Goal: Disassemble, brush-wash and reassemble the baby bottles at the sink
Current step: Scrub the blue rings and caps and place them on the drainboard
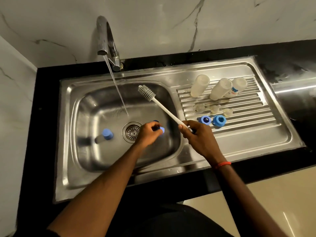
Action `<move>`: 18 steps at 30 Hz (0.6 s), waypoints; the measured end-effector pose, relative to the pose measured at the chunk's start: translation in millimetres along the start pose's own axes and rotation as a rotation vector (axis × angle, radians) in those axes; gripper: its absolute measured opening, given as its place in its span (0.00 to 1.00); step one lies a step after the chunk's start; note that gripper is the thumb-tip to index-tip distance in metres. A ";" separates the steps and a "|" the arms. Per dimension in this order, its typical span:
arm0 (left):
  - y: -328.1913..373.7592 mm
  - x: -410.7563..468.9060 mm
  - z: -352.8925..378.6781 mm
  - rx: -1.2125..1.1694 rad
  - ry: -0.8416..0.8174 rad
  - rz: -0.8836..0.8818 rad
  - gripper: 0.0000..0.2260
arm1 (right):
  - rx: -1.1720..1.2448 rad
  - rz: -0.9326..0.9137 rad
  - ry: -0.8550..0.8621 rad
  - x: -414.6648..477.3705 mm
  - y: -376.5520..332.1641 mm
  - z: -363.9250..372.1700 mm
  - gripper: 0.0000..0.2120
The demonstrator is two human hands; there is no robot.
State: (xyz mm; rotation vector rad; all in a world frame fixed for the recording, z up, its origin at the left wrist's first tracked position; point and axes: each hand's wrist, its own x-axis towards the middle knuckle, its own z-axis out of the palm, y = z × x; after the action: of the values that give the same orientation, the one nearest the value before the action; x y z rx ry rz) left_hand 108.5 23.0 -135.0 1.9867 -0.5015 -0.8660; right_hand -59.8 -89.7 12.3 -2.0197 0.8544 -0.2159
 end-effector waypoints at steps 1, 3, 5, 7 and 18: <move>6.9 -1.9 -9.1 -0.095 0.048 -0.017 0.10 | 0.001 -0.011 -0.006 1.3 -3.8 0.6 0.05; 21.0 -5.2 -28.7 -0.273 0.124 -0.035 0.10 | -0.004 -0.041 -0.015 3.6 -11.1 1.9 0.06; 33.2 -5.8 -49.5 -0.507 0.206 -0.094 0.10 | 0.006 -0.052 -0.024 5.5 -14.2 4.8 0.08; 44.9 -7.8 -68.2 -0.757 0.265 -0.187 0.08 | 0.013 -0.058 -0.042 5.6 -17.3 7.3 0.14; 77.1 -13.0 -133.0 -1.171 0.273 -0.336 0.18 | -0.201 -0.138 0.041 10.6 -41.9 8.1 0.07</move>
State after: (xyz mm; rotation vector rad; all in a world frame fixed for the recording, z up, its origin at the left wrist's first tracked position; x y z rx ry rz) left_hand 196.8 66.1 -16.1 1.0489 0.4558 -0.7843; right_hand -27.9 -76.3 39.4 -2.2721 0.7885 -0.2577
